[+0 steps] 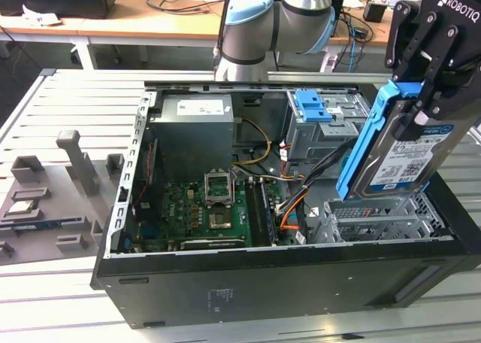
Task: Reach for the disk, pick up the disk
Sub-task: 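Pick up the disk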
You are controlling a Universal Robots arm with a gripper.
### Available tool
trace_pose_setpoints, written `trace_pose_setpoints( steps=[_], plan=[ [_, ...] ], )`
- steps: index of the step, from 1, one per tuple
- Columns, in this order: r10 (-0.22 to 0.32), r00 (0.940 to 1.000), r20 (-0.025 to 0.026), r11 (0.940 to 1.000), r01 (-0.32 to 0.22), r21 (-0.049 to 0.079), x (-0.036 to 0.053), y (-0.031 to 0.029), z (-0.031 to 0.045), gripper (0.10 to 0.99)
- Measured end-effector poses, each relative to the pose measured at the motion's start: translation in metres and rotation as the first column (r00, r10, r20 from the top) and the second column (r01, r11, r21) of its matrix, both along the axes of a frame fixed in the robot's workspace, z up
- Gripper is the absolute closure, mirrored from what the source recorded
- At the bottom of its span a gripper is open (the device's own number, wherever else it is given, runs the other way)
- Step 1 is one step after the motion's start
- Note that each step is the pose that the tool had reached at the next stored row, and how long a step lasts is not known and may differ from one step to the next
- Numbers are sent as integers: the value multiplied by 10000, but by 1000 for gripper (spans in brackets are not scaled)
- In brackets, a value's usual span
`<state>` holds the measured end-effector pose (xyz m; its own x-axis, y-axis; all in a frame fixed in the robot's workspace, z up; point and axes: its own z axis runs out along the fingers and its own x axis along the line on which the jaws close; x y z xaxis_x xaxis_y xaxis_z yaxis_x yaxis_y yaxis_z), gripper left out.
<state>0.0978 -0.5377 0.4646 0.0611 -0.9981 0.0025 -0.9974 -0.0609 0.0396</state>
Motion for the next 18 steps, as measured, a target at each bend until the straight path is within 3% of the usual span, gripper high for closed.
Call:
trace_pose_setpoints(
  steps=[5,12,18],
  plan=[
    [-484,9988,1,9988,484,-11,0,-6,-69,722],
    [-796,9968,2,9968,796,-48,-1,-74,-148,722],
    [-798,9968,3,9968,798,-53,-2,-79,-154,722]
  ],
)
